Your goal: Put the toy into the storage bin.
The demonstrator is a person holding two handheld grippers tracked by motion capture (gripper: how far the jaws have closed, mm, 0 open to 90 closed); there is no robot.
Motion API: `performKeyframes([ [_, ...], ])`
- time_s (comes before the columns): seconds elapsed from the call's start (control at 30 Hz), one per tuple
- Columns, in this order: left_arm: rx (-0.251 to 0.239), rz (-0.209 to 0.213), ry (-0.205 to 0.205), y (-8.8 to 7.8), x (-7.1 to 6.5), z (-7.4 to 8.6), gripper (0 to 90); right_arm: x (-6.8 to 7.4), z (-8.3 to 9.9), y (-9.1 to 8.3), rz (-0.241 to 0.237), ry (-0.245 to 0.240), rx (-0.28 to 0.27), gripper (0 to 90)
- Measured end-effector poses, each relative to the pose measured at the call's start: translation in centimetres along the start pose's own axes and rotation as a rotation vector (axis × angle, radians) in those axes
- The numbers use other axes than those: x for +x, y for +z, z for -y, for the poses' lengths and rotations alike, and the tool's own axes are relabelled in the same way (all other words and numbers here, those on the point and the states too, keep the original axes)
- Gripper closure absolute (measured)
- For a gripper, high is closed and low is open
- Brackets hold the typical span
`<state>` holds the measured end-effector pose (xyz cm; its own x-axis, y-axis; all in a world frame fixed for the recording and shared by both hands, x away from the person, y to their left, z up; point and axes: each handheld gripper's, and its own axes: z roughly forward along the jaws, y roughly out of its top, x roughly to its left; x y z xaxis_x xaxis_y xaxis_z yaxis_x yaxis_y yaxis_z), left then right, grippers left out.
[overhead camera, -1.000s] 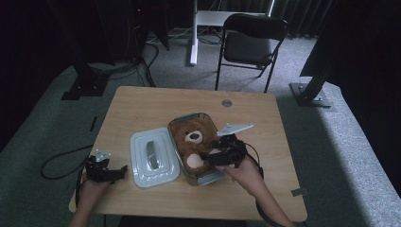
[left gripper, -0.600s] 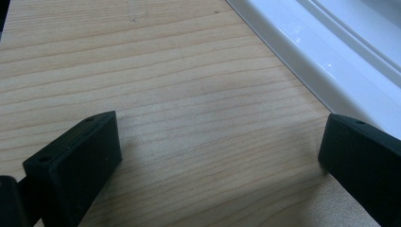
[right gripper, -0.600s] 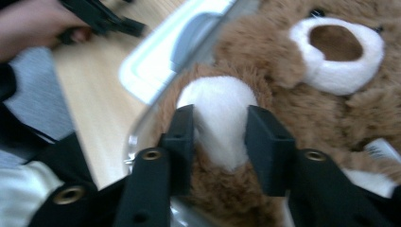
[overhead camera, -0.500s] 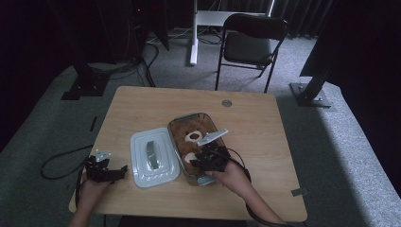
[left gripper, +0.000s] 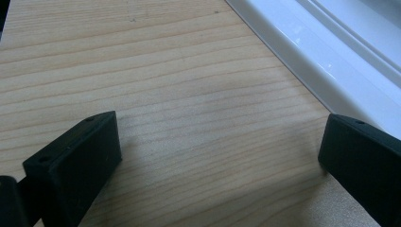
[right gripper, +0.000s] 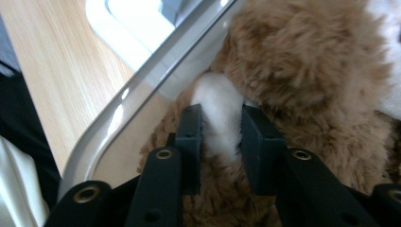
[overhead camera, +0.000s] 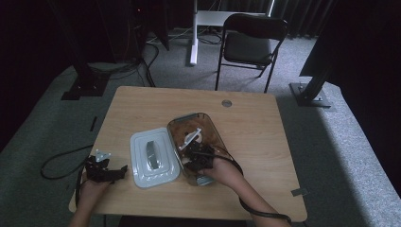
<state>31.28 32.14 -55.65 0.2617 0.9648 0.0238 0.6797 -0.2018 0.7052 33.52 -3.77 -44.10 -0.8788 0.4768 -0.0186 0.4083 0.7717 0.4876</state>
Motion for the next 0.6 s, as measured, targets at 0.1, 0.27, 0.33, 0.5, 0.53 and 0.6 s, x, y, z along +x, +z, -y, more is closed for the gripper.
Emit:
performKeyframes([
  [0.1,0.002,0.000,0.003,0.0,0.0,0.0,0.6,-0.5,0.7,-0.8,-0.040,0.050,-0.081,60.6],
  [0.27,0.001,0.000,0.001,0.0,0.0,0.0,0.6,-1.4,2.0,-3.4,-0.083,0.137,-0.197,42.1],
  [0.33,0.001,0.000,0.001,0.0,0.0,0.0,0.6,-1.8,2.6,-4.8,-0.066,0.154,-0.243,39.2],
  [0.5,0.001,0.000,0.001,0.0,0.0,0.0,0.6,-3.0,4.3,-7.9,-0.015,0.200,-0.312,43.9],
  [0.53,0.001,0.000,0.001,0.0,0.0,0.0,0.6,-3.2,4.6,-8.4,0.001,0.203,-0.320,44.8],
  [0.6,0.001,0.000,0.001,0.0,0.0,0.0,0.6,-3.6,5.3,-9.1,0.022,0.214,-0.328,51.3],
])
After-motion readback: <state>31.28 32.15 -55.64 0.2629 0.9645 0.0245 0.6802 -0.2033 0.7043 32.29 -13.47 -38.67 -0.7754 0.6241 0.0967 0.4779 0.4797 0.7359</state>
